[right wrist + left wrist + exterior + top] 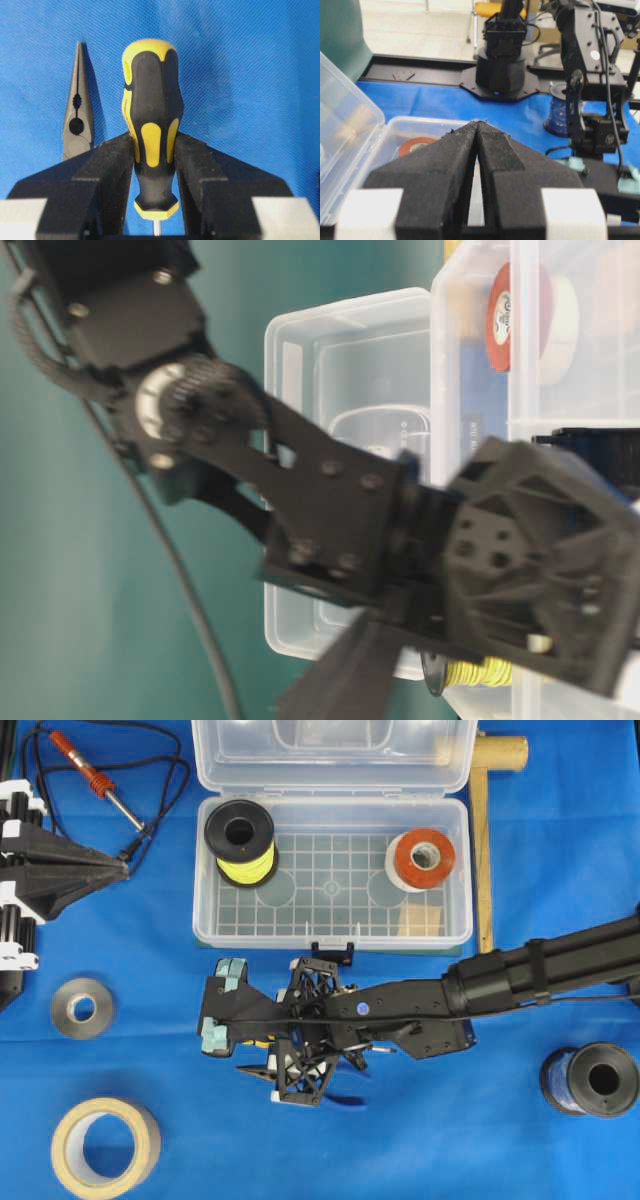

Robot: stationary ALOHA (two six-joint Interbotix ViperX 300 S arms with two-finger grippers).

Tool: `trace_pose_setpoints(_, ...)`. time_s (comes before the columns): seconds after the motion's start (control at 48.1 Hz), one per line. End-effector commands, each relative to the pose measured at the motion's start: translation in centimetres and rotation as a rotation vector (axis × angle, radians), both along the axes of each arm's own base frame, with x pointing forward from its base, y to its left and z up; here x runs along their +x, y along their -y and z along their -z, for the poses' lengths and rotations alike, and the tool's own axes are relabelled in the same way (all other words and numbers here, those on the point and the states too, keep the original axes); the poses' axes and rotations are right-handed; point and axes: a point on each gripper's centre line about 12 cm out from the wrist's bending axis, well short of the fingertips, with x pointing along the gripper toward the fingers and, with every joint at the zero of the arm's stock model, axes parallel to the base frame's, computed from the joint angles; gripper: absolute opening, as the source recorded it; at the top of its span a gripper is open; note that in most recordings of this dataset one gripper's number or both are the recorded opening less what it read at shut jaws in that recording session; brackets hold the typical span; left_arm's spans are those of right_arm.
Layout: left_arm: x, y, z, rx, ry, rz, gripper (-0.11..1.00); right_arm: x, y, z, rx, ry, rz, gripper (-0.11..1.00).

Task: Pick the screwdriver from the toolbox among several items.
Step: 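Lift the screwdriver out of the toolbox with the right gripper, then lower the screwdriver onto the table beside the pliers and release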

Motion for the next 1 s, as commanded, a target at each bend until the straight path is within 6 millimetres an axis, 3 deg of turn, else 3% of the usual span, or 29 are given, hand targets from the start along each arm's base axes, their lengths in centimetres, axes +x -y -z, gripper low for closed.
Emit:
trace_pose_setpoints(0.0, 0.1, 0.0, -0.4, 0.001, 0.011, -0.002, 0.0, 0.6, -0.2, -0.9, 0.021, 0.038, 0.006, 0.26)
trace_pose_setpoints(0.312, 0.1, -0.1, -0.4, -0.001, 0.008, -0.003, 0.0, 0.5, -0.2, -0.3, 0.023, 0.019, 0.014, 0.27)
trace_pose_setpoints(0.374, 0.1, -0.1, -0.4, -0.001, 0.006, -0.003, 0.0, 0.3, -0.1, -0.7, 0.016, 0.011, 0.013, 0.4)
trace_pose_setpoints(0.478, 0.0, -0.1, -0.4, -0.001, 0.003, -0.003, 0.0, -0.3, 0.6, -3.1, -0.004, 0.003, 0.019, 0.72)
trace_pose_setpoints(0.52, 0.1, -0.1, -0.3, -0.002, 0.0, -0.003, 0.0, -0.7, 0.8, -4.3, -0.013, 0.005, 0.018, 0.79)
trace_pose_setpoints(0.666, 0.0, -0.1, -0.3, -0.003, 0.0, -0.003, 0.0, -2.7, 1.5, -9.7, -0.066, 0.036, 0.013, 0.72)
trace_pose_setpoints(0.77, 0.0, -0.1, -0.2, -0.004, -0.006, -0.003, 0.0, -5.4, 2.1, -13.4, -0.123, 0.063, -0.003, 0.72)
trace_pose_setpoints(0.853, 0.0, -0.1, -0.1, -0.005, -0.009, -0.003, 0.0, -7.8, 2.7, -15.2, -0.156, 0.092, -0.012, 0.73)
trace_pose_setpoints(0.978, 0.0, -0.1, 0.1, -0.004, -0.012, -0.002, 0.0, -11.4, 3.3, -16.3, -0.161, 0.172, -0.032, 0.72)
